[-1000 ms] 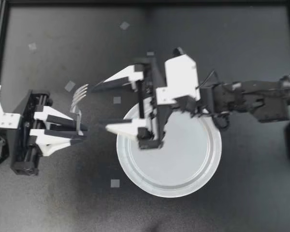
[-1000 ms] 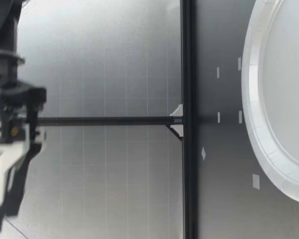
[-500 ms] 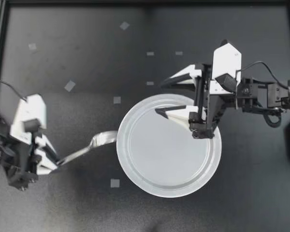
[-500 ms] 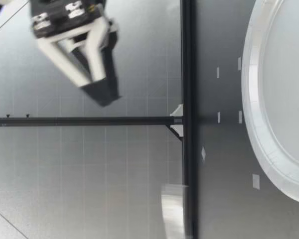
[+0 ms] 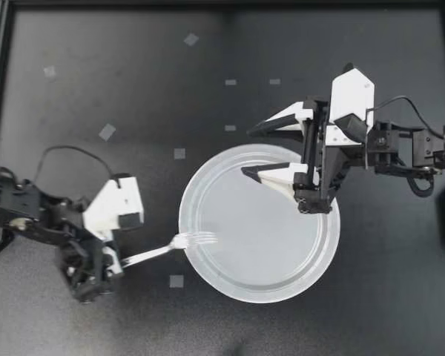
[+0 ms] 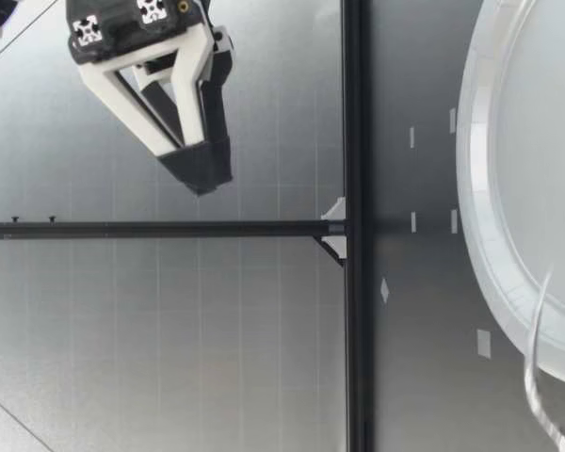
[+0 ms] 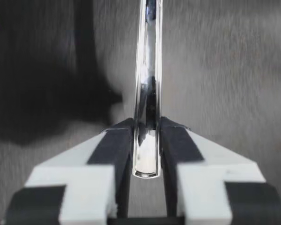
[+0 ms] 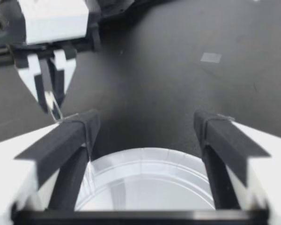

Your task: Pick up the fork and place it on the plate.

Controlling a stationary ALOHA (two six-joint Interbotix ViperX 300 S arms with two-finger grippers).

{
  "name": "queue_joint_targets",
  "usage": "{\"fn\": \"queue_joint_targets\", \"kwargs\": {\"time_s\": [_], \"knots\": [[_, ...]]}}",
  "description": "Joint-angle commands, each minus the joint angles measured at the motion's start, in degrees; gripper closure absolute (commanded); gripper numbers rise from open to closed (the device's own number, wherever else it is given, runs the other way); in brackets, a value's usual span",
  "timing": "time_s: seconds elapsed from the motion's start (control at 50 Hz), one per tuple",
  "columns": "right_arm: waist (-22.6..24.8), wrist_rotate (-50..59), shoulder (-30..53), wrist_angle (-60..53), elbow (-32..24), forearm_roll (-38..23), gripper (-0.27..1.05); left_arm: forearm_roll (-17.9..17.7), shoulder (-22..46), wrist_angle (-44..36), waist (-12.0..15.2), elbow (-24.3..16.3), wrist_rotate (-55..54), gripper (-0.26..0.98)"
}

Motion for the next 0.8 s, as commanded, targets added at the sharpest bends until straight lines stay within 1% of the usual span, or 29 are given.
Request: {"fn": "queue_joint_targets", "kwargs": {"time_s": [0.0, 0.28, 0.64, 0.72, 0.76, 0.78], "knots": [[0.2, 0.4, -0.5, -1.1, -0.3, 0.0, -0.02, 1.0, 3.4, -1.8, 0.2, -2.8, 0.4, 0.70], [0.6, 0.9, -0.5, -2.4, -0.2, 0.0, -0.02, 1.1, 4.8, -1.8, 0.2, -2.3, 0.1, 0.70], [0.8, 1.7, -0.6, -2.5, -0.2, -0.1, -0.02, 1.1, 8.4, -1.3, 0.3, -3.9, -0.1, 0.69], [0.7, 1.9, -0.6, -2.5, -0.2, 0.0, -0.02, 1.1, 8.4, -0.4, 0.3, -4.4, 0.5, 0.65], [0.8, 1.9, -0.5, -2.5, -0.2, 0.0, -0.02, 1.1, 8.3, 0.2, 0.2, -4.6, 0.6, 0.61], [0.8, 1.9, -0.6, -2.5, -0.2, 0.0, -0.02, 1.1, 8.3, 0.3, 0.3, -4.7, 0.6, 0.58]]}}
